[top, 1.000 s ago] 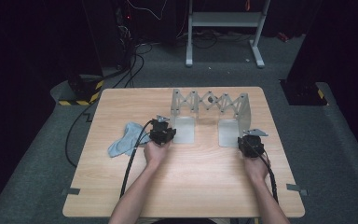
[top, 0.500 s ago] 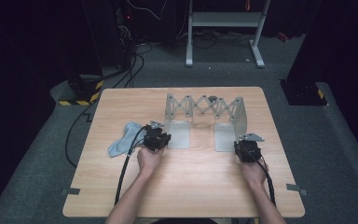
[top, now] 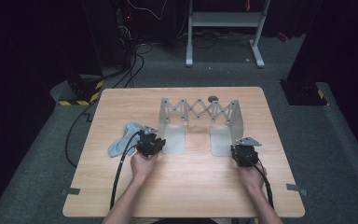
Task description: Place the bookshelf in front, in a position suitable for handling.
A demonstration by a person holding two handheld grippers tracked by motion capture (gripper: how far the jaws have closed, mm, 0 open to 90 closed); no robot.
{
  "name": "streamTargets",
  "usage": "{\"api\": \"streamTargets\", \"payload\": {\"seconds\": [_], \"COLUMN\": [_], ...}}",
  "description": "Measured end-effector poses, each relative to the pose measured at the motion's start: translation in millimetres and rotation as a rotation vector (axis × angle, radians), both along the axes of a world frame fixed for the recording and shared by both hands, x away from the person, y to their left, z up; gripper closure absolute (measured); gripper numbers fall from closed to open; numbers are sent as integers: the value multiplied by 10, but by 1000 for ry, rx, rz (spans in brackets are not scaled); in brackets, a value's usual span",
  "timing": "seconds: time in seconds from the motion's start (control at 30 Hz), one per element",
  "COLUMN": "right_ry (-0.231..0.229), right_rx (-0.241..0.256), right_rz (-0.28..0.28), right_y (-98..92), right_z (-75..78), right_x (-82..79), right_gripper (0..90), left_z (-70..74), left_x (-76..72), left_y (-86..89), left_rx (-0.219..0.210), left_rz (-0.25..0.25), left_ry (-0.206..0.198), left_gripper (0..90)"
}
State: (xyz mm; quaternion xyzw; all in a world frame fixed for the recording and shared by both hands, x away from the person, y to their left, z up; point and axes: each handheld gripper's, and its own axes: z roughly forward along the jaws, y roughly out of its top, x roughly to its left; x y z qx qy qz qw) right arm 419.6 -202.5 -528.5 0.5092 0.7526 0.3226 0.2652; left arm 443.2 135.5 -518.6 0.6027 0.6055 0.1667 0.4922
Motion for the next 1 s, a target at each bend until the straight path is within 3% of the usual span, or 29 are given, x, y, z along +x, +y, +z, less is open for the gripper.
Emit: {"api": "streamTargets", "payload": {"seconds": [0.47,1.0], "right_ry": [24,15], "right_rx": [31,25], "right_rz": [51,92], "right_y": [72,92], "right_z": [7,-1], "right_x": [-237,-404], "right_gripper": [811,812], "left_z": [18,5], "left_x": [-305,-492], "left_y": [165,232], "left_rx": [9,4], "left_rz": [-5,-10], "left_ry": [14,4], "left_gripper": [781,777]}}
